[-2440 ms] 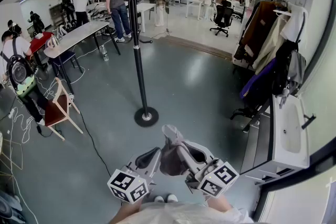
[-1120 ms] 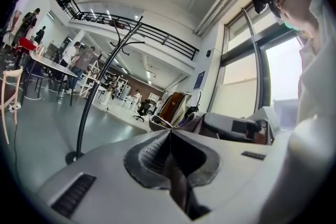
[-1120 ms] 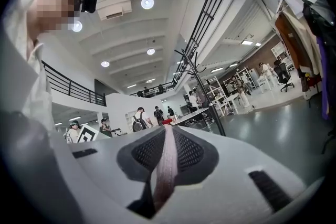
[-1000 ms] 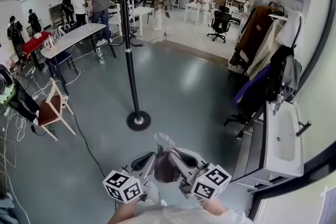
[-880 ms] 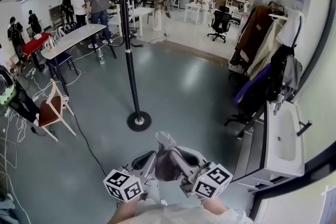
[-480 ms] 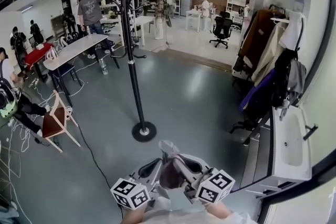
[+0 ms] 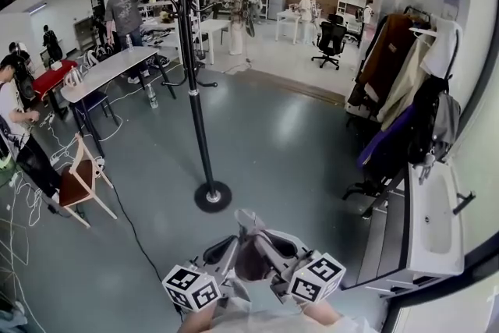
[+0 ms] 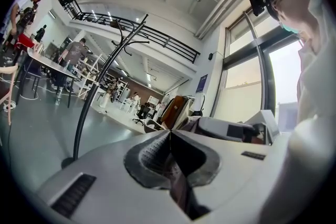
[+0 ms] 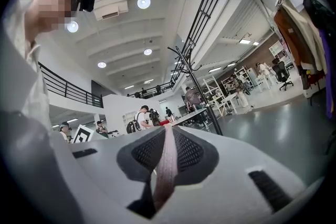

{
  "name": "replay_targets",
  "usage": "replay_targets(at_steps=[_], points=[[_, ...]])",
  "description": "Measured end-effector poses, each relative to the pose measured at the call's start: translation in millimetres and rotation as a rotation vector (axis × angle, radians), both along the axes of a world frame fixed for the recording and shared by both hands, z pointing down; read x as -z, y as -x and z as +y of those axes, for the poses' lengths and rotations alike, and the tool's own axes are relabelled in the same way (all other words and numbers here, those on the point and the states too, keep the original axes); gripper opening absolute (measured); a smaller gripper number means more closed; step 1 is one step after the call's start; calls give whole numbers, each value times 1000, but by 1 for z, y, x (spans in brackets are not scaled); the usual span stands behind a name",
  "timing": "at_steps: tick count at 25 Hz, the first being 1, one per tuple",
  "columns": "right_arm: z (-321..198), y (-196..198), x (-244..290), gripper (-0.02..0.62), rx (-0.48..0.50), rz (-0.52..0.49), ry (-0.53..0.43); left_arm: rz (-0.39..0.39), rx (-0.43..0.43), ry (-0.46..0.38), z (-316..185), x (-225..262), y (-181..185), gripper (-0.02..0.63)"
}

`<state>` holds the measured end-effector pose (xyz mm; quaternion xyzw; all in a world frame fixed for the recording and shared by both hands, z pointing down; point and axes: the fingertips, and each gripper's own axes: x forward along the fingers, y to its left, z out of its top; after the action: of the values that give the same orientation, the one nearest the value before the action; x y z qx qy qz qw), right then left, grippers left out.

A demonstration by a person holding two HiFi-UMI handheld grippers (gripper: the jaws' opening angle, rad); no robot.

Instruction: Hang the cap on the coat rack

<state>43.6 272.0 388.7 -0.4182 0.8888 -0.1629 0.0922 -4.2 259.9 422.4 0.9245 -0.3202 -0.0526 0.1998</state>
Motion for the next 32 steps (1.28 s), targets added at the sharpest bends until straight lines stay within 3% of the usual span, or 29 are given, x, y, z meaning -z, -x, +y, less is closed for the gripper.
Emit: replay_targets(at_steps=[9, 26, 32], points=[[-58, 11, -2, 35, -4, 5, 0, 9, -6, -4, -57, 1, 11, 17], [-205, 27, 43, 35, -6, 12, -127, 51, 2, -110, -216, 47, 37, 17], [-258, 27, 44, 35, -9, 17, -147, 7, 5, -132, -264, 47, 40, 17]])
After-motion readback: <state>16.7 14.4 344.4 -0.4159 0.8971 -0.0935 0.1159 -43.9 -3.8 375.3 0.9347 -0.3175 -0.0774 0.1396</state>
